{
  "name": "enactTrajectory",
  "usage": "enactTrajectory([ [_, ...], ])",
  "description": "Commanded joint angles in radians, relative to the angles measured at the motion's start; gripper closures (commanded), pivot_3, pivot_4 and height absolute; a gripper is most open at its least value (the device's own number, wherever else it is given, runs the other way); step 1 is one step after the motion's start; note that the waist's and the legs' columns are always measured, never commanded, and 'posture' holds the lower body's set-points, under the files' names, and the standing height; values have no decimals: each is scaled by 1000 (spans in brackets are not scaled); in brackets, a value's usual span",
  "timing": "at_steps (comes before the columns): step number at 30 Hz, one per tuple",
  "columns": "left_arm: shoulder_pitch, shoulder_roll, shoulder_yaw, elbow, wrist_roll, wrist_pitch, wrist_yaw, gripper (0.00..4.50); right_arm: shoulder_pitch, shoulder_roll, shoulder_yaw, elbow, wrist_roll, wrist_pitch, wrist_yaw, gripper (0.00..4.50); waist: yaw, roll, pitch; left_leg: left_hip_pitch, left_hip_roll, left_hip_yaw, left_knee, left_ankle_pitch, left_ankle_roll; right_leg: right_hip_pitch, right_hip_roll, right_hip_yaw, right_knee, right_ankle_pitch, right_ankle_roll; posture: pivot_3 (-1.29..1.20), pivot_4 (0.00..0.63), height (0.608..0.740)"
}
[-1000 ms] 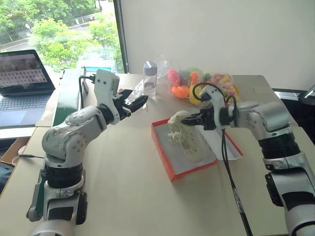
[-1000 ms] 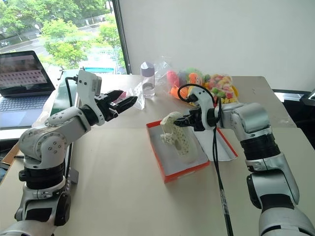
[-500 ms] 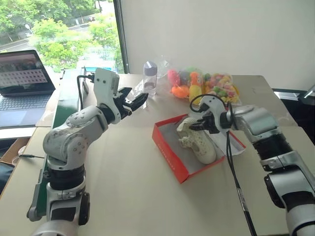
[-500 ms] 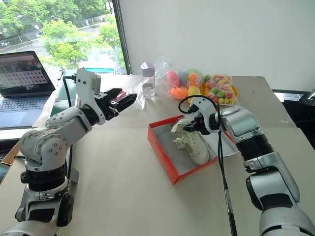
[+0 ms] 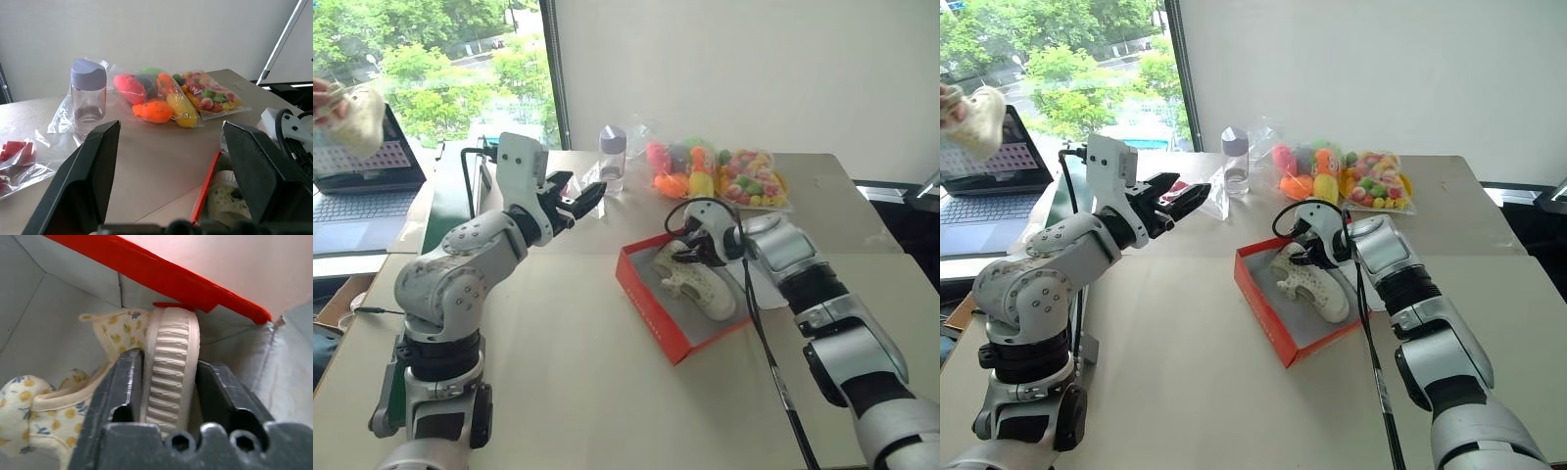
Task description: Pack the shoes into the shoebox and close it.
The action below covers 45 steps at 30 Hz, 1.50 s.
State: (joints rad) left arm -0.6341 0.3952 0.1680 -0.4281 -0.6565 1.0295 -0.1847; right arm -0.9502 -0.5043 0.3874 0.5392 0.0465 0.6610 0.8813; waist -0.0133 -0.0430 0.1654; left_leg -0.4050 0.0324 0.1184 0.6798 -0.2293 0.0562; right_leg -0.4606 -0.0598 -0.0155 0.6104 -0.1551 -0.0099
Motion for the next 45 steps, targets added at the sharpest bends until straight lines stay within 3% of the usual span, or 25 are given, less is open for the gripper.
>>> enactTrajectory([
  [1, -14, 1, 13, -42, -7, -4, 6, 928, -20, -18, -22, -47, -44, -47, -14, 805, 0, 0, 0, 0, 0, 0, 0, 0, 0, 0, 0, 0, 0, 0, 0, 0, 150, 740],
  [4, -20, -10, -4, -34, 2, -11, 10, 928, -38, -31, -48, -110, -43, -24, -3, 15, 0, 0, 0, -1, 0, 0, -1, 0, 0, -1, 0, 0, -1, 2, -3, 0, 150, 740],
  [10, -31, 4, -19, 8, 79, -7, 63, 928, -90, -60, -149, -326, 70, 152, 71, 15, -2, 0, 0, -2, 0, 0, -1, 0, 0, -3, 0, 0, 0, 3, -5, 0, 150, 740],
  [12, -15, 22, -4, 25, 120, 5, 97, 928, -102, -39, -223, -395, 176, 187, 124, 15, -2, 0, 0, -2, 1, 0, -2, 0, 0, -3, 1, 0, 0, 3, -5, 0, 150, 740],
  [17, 36, 46, 43, 14, 175, 16, 145, 928, -79, 18, -304, -480, 317, 122, 194, 15, -4, 0, 0, -1, 1, 0, -2, 0, 0, -3, 1, 0, 0, 3, -5, 0, 150, 740],
  [21, 108, 46, 128, -45, 207, 22, 200, 70, -46, 68, -299, -515, 387, 135, 217, 0, -1, 0, 0, -1, 1, 0, -2, 0, 0, -2, 0, -1, -1, 3, -6, 0, 150, 740],
  [34, 328, -64, 338, -223, 307, -11, 359, 70, 21, 192, -220, -419, 348, -19, 207, 0, 1, 0, 0, -2, 1, 0, -2, -4, -8, -3, -1, -1, 0, 4, -7, 0, 150, 740],
  [45, 443, -32, 357, 9, 377, -234, 260, 70, 74, 208, -188, -430, 340, -61, 195, 0, 1, 0, 0, -2, 1, 0, -2, -4, -9, -4, -1, -2, 0, 2, -10, 0, 150, 740],
])
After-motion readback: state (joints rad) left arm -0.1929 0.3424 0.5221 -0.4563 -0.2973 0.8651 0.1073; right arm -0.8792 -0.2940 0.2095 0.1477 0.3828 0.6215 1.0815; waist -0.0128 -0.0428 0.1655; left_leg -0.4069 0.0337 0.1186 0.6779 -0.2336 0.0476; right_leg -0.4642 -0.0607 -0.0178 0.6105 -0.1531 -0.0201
